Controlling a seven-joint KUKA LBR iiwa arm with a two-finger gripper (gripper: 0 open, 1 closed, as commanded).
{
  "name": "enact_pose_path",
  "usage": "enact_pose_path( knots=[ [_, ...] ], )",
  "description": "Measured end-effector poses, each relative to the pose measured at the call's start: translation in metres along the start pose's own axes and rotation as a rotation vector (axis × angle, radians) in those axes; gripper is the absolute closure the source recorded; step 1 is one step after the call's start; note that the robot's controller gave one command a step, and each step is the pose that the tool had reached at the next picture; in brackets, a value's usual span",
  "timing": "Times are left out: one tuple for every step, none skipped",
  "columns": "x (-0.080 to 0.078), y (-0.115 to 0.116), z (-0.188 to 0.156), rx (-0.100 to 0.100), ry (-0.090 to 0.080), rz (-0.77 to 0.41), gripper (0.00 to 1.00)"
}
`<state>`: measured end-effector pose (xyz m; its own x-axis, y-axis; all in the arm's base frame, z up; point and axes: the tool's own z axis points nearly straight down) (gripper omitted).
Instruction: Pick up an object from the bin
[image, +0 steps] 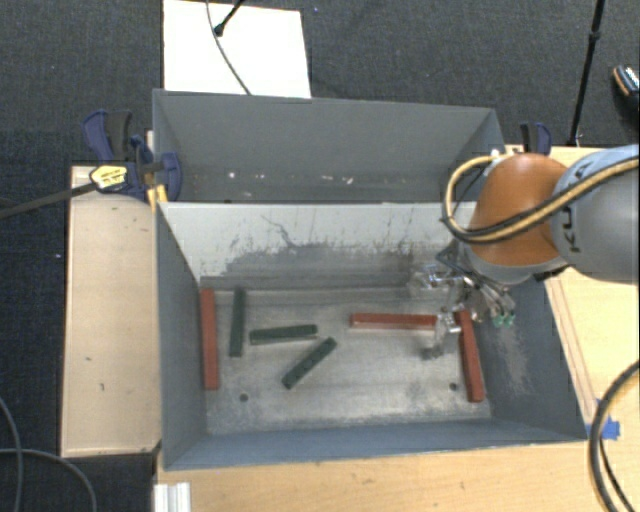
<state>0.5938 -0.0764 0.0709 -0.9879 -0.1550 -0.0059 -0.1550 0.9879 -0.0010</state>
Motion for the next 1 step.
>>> enact_pose_path(
  knots=[
    [0.0001,0.0001,0.0000,0.000,0.000,-0.001,1.00]
  ],
)
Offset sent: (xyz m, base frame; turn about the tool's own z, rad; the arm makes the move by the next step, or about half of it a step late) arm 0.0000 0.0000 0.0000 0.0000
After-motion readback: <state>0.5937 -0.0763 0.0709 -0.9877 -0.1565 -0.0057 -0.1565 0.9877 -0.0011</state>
